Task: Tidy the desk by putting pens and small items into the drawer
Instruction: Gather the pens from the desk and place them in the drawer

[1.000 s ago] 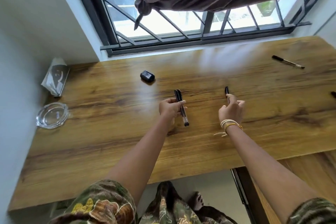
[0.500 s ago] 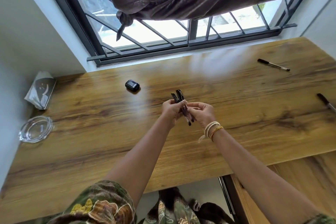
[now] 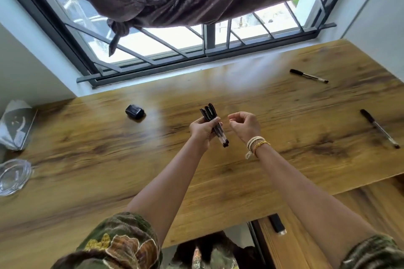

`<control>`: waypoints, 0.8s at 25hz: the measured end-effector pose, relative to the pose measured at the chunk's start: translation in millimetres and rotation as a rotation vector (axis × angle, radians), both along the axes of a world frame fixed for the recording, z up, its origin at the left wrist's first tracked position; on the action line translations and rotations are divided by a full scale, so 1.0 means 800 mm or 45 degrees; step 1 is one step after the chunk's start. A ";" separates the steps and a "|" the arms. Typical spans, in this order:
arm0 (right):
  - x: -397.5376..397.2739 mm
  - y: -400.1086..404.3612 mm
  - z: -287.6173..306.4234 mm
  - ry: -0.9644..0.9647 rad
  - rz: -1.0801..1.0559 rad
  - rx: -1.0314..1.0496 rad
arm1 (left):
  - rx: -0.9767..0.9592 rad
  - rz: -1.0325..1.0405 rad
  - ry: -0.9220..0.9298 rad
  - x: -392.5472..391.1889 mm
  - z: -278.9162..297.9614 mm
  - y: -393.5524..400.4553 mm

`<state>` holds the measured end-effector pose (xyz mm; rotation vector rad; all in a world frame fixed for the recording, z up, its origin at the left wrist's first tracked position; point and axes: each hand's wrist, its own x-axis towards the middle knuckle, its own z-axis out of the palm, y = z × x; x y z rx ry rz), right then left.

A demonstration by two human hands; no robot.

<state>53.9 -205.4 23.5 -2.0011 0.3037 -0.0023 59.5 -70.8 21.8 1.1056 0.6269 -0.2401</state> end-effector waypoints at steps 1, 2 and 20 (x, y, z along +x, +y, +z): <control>0.012 -0.012 -0.001 -0.004 -0.017 -0.052 | 0.018 -0.003 0.002 0.011 -0.001 -0.009; 0.024 -0.025 -0.003 -0.010 -0.040 -0.115 | 0.040 -0.017 0.005 0.022 -0.004 -0.018; 0.221 -0.244 -0.021 0.328 -0.280 -1.271 | -0.048 -0.339 0.003 0.146 -0.036 -0.122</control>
